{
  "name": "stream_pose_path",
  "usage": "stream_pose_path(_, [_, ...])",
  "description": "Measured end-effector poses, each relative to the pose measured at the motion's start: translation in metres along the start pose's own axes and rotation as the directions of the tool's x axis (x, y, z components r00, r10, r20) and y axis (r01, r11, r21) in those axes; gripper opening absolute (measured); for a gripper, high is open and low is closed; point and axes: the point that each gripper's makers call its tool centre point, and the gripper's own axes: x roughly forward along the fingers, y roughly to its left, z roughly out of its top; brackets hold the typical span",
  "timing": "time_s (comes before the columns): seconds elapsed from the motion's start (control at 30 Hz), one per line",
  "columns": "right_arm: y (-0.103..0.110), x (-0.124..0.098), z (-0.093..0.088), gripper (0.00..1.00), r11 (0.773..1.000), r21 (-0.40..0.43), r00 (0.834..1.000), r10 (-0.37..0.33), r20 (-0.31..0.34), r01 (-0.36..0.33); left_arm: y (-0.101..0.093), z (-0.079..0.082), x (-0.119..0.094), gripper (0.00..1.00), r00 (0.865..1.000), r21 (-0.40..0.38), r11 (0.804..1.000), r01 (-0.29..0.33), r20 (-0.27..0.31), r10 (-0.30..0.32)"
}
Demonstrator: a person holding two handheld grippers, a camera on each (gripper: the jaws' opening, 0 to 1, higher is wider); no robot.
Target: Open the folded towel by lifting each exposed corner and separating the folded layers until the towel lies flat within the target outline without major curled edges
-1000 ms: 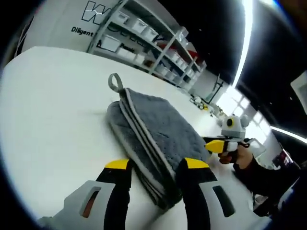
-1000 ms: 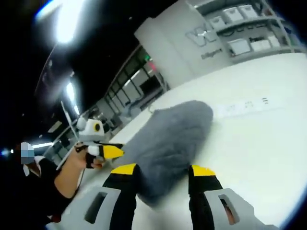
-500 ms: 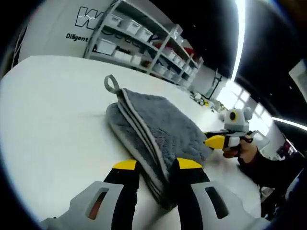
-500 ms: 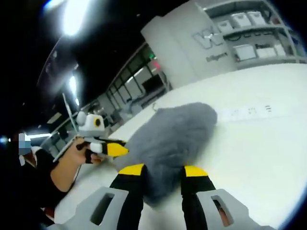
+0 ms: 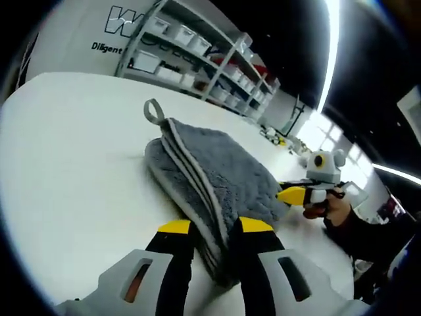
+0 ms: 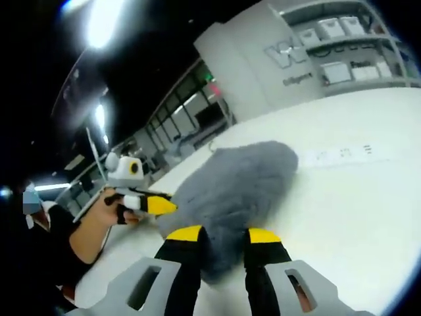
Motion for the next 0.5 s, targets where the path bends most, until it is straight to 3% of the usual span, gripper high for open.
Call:
stream_pose_path(0.07, [0.001, -0.002, -0.001, 0.19, 1.000, -0.004, 1.000, 0.000, -0.010, 0.000, 0.004, 0.004, 0.000, 0.22, 1.000, 0.003, 1.000, 0.002, -0.005, -0.002])
stream_pose_path(0.33, [0.003, -0.009, -0.004, 0.18, 0.999, -0.034, 0.999, -0.006, -0.042, 0.005, -0.015, -0.008, -0.001, 0.19, 1.000, 0.034, 0.999, 0.006, -0.015, -0.005])
stream_pose_path(0.5, [0.005, -0.013, -0.007, 0.18, 0.999, -0.040, 0.999, -0.008, -0.046, 0.006, -0.015, -0.009, -0.003, 0.19, 1.000, 0.031, 0.999, 0.005, -0.017, -0.004])
